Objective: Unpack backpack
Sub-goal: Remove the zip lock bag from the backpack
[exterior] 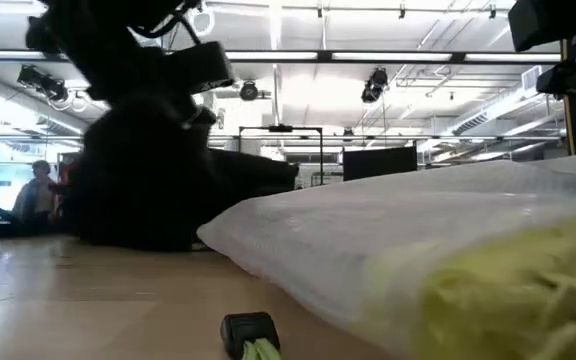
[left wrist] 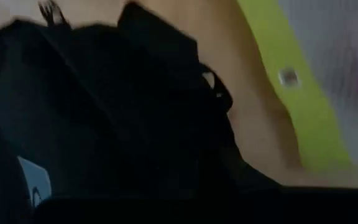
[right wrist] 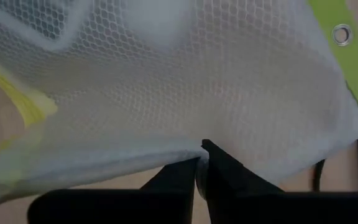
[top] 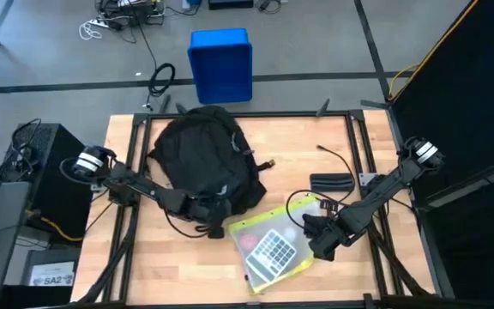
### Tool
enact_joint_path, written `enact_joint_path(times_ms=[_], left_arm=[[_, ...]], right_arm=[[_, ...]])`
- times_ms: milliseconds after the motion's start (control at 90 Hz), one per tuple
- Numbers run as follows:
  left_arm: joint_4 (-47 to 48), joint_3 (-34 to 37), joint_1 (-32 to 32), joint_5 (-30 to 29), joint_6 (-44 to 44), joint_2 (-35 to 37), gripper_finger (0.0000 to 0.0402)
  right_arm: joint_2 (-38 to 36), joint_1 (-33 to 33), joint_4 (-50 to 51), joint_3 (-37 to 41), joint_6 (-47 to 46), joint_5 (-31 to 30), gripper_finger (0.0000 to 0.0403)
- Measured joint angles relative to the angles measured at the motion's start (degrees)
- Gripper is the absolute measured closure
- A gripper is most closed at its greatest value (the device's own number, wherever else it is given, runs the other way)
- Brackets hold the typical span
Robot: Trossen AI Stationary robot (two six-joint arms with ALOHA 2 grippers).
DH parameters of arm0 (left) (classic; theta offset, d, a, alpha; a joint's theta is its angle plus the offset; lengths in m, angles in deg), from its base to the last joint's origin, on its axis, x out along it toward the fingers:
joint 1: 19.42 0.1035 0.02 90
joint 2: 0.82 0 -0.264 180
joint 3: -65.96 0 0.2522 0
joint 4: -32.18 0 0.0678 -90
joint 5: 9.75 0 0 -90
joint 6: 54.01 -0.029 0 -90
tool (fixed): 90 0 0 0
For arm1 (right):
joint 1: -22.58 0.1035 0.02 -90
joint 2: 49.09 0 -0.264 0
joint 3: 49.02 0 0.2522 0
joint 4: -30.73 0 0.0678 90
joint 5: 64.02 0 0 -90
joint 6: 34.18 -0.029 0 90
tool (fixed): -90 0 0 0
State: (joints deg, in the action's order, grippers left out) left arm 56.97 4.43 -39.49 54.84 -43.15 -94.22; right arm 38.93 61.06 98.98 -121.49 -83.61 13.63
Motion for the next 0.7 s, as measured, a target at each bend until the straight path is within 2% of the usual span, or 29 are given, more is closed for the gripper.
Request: enact_joint_path(times_ms=[189, 444, 622, 700], left_arm=[[1.4, 0.2, -4.9, 0.1, 1.4, 1.4, 0.0402], [-0.8, 0.3, -8.8, -6.9, 1.3, 7.3, 0.0401], [-9.8, 0.3, -10.6, -6.8, -6.5, 8.3, 0.0400], [-15.4, 0.3, -10.9, -4.2, -9.5, 7.8, 0.0400]], right_arm=[[0.0, 0.0, 0.1, 0.0, -0.1, -2.0, 0.0403], [0.0, -1.2, 0.1, 0.0, -0.1, -2.9, 0.0390], [0.0, -2.1, 0.1, 0.0, 0.0, -3.0, 0.0377], [0.0, -2.4, 0.1, 0.0, 0.0, -3.0, 0.0372]])
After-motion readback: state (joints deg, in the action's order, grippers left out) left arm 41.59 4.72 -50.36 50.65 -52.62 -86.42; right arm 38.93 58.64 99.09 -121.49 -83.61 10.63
